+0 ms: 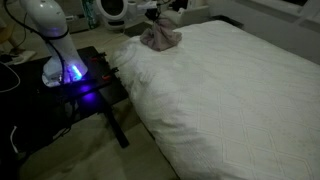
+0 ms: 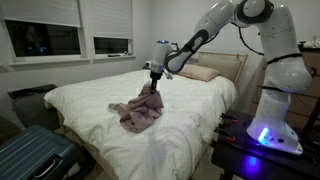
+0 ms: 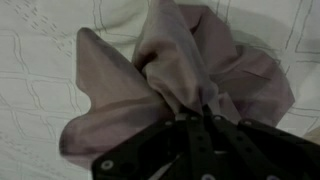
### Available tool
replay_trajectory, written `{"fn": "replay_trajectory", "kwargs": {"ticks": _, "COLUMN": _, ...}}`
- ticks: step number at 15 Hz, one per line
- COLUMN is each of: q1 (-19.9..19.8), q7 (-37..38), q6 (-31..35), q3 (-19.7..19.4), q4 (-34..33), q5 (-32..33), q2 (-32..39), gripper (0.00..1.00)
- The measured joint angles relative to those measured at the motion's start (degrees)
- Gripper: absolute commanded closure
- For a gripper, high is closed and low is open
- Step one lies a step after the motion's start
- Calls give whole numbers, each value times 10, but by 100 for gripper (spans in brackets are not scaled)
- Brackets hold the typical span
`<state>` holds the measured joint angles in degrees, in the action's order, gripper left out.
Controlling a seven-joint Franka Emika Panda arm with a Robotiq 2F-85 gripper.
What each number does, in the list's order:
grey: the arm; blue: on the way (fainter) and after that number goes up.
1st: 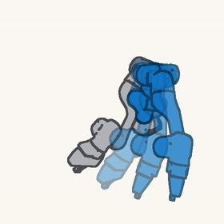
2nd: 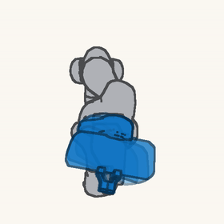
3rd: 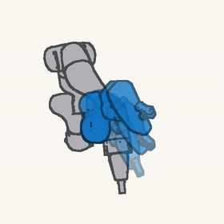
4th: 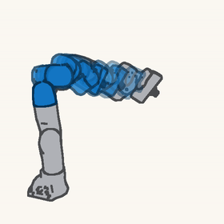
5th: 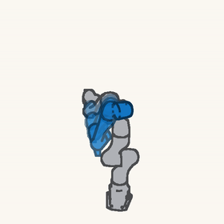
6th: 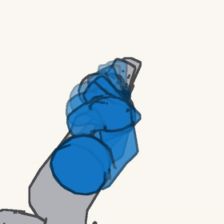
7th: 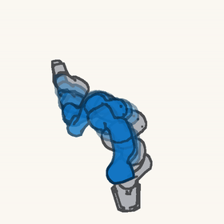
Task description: Fold the shirt
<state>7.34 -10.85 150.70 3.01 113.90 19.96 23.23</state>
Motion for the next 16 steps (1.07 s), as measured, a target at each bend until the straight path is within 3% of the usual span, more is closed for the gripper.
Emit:
{"fn": "replay_trajectory", "kwargs": {"ticks": 6, "q1": 55, "q7": 49, "q6": -1, "q3": -12, "q4": 0, "q5": 62, "q2": 17, "gripper": 99}}
{"fn": "replay_trajectory", "kwargs": {"ticks": 7, "q1": 59, "q7": 49, "q6": -3, "q3": -13, "q4": 0, "q5": 66, "q2": 23, "gripper": 71}}
{"fn": "replay_trajectory", "kwargs": {"ticks": 8, "q1": 63, "q7": 49, "q6": -8, "q3": -13, "q4": 0, "q5": 70, "q2": 29, "gripper": 70}}
{"fn": "replay_trajectory", "kwargs": {"ticks": 12, "q1": 80, "q7": 58, "q6": -37, "q3": -25, "q4": -1, "q5": 96, "q2": 51, "gripper": 41}}
{"fn": "replay_trajectory", "kwargs": {"ticks": 16, "q1": 70, "q7": 56, "q6": -43, "q3": -29, "q4": -8, "q5": 89, "q2": 51, "gripper": 12}}
